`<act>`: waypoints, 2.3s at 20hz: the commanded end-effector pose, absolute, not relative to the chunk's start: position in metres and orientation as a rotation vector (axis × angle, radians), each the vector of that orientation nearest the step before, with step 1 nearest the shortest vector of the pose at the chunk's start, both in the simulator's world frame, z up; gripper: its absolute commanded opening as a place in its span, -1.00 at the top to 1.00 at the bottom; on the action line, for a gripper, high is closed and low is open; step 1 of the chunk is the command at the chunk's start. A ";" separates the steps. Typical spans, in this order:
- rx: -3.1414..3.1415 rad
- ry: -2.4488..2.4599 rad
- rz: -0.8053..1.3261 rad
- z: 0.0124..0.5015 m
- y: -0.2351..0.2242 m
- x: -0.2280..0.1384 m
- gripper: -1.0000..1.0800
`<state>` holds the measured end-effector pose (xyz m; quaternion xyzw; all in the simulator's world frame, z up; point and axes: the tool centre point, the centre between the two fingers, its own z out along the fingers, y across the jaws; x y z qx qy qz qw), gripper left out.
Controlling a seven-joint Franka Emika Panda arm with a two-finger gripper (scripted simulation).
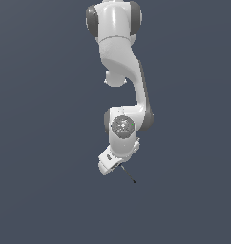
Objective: Pick up the object and move it to a goal position.
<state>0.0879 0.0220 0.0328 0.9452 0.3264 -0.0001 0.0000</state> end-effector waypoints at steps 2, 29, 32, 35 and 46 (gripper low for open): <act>2.969 1.027 0.000 0.018 0.022 0.088 -0.92; 2.969 1.028 -0.001 0.028 0.023 0.076 1.00; 2.969 1.028 -0.001 0.036 0.024 0.068 1.00; 2.968 1.028 -0.001 0.047 0.024 0.057 1.00; 2.968 1.027 -0.001 0.103 0.028 0.003 1.00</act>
